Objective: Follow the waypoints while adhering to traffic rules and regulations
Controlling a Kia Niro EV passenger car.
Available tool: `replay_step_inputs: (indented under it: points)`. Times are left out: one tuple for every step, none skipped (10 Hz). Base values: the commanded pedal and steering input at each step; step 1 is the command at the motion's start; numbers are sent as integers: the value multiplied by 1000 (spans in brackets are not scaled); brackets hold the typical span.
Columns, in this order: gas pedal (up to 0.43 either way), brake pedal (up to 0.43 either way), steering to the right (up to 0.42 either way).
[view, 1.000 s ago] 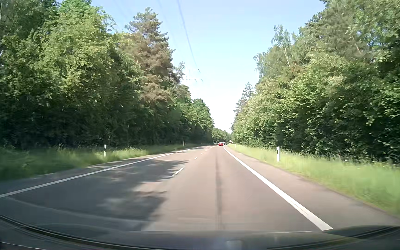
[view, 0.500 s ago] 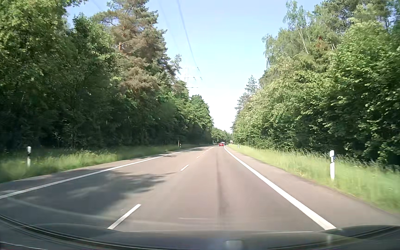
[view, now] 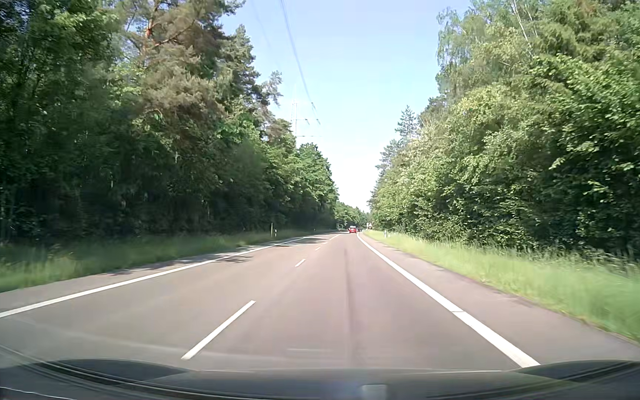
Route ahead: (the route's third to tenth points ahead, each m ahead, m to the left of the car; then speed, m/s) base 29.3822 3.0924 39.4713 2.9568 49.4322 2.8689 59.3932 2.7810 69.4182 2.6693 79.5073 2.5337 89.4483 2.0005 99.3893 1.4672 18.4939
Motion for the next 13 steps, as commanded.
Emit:
replay_step_inputs:
  points:
    - [79,30,6]
    - [79,30,6]
    - [79,30,6]
    - [79,30,5]
    - [79,30,5]
    - [79,30,5]
    - [79,30,4]
    - [79,30,4]
    - [79,30,3]
    - [79,30,3]
    - [79,30,3]
    - [79,30,3]
    - [79,30,3]
